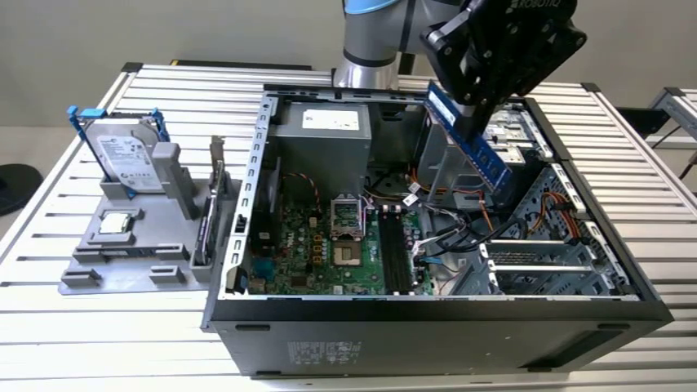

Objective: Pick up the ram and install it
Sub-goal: 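Insert the ram into the slot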

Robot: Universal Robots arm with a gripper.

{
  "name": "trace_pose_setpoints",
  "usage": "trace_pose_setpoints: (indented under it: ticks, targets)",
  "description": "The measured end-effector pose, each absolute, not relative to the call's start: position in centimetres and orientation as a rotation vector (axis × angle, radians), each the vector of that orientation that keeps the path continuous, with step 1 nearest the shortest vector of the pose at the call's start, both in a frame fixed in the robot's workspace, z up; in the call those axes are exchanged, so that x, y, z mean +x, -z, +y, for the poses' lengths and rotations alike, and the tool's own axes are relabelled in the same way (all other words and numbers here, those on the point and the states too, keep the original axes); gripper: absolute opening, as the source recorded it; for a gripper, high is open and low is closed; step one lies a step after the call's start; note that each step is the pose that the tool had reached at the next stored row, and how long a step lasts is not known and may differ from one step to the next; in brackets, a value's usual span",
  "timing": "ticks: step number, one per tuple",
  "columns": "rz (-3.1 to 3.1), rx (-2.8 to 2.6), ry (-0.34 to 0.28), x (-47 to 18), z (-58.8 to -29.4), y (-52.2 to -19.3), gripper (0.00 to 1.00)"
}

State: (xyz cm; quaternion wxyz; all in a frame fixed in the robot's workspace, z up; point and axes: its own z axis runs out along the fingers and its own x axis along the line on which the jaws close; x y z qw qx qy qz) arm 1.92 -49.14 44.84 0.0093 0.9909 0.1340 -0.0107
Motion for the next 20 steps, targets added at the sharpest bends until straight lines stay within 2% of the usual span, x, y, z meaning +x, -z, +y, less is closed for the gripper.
trace_pose_setpoints:
  ticks: [20]
  targets:
    - [0.196,3.118,0.035,1.9,-49.14,-44.84,0.0]
